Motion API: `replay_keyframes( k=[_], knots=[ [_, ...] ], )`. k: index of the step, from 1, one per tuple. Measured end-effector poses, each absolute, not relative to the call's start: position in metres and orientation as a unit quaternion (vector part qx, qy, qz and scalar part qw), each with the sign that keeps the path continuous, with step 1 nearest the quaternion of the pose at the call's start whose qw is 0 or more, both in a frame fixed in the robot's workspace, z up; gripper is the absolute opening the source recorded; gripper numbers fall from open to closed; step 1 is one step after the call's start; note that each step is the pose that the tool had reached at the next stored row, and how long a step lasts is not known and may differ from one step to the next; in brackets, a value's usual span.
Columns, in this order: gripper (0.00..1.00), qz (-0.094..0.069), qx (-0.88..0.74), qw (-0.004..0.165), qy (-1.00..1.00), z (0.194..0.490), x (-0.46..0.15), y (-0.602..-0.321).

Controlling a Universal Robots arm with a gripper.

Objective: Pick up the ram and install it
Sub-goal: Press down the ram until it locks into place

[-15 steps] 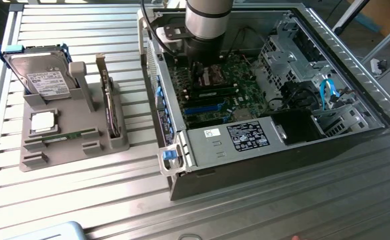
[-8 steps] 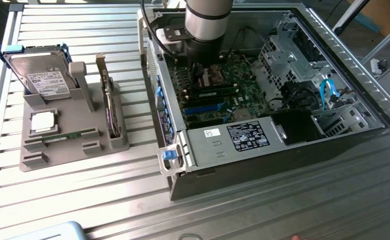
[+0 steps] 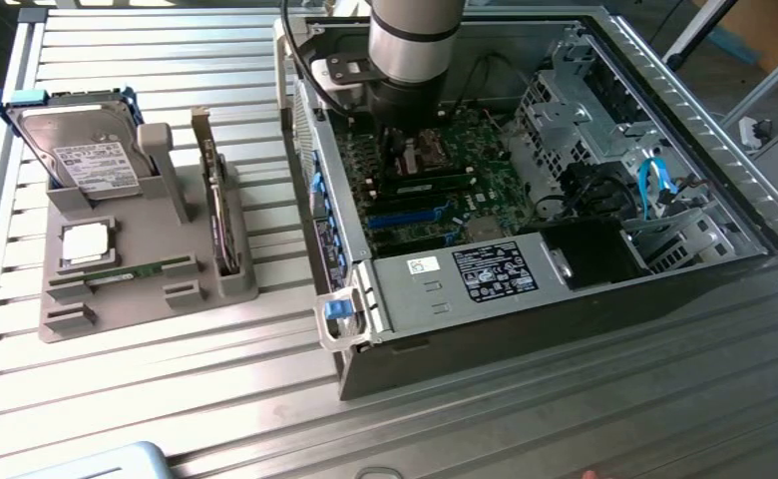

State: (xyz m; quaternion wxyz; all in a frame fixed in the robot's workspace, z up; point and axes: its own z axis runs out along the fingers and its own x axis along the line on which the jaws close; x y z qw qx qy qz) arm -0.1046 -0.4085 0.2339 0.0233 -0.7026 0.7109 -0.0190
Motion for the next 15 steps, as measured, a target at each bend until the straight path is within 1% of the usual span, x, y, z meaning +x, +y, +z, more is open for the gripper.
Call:
replay_keyframes(
  k=[15],
  knots=[
    [0.10,-0.019,-0.703,0.024,0.711,0.2319,-0.1045,-0.4085]
  ],
)
